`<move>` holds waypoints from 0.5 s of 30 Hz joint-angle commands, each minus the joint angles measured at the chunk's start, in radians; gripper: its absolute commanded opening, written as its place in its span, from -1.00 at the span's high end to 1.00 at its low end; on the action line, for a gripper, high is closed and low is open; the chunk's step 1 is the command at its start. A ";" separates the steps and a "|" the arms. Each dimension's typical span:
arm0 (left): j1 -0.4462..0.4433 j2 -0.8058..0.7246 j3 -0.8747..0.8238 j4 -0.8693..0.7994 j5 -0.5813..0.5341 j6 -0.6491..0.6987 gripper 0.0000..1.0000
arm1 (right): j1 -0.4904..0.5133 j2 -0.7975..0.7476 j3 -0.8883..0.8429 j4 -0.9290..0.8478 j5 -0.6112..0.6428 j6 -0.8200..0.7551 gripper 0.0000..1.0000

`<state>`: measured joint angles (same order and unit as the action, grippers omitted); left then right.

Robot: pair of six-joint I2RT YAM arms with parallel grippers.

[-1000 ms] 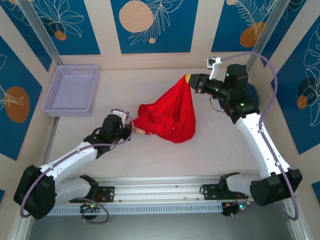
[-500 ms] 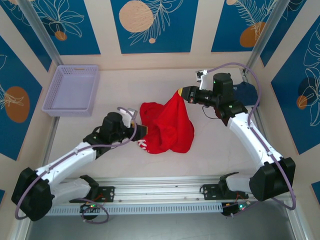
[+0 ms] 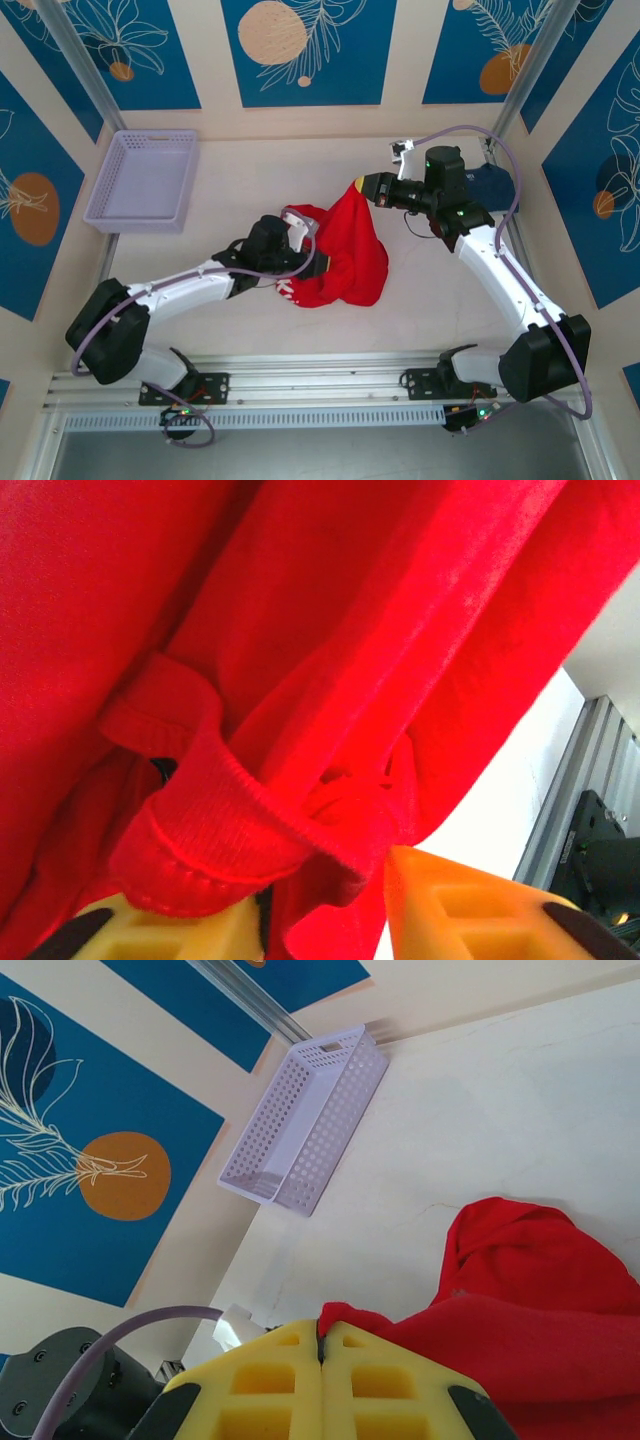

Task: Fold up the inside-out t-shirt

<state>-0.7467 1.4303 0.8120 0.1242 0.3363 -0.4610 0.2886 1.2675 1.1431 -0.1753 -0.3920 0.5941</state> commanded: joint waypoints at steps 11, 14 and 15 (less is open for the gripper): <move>-0.021 -0.036 -0.089 0.082 -0.024 -0.028 -0.05 | -0.018 0.006 0.073 -0.007 -0.003 -0.025 1.00; -0.032 -0.020 -0.088 0.101 -0.015 -0.028 0.00 | -0.018 0.010 0.074 -0.003 -0.001 -0.022 1.00; -0.034 -0.014 -0.086 0.111 -0.011 -0.029 0.05 | -0.017 0.010 0.073 0.000 -0.003 -0.020 1.00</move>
<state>-0.7647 1.4216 0.7277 0.1753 0.3210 -0.4904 0.2749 1.2682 1.1851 -0.1860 -0.3920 0.5865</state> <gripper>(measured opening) 0.486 0.061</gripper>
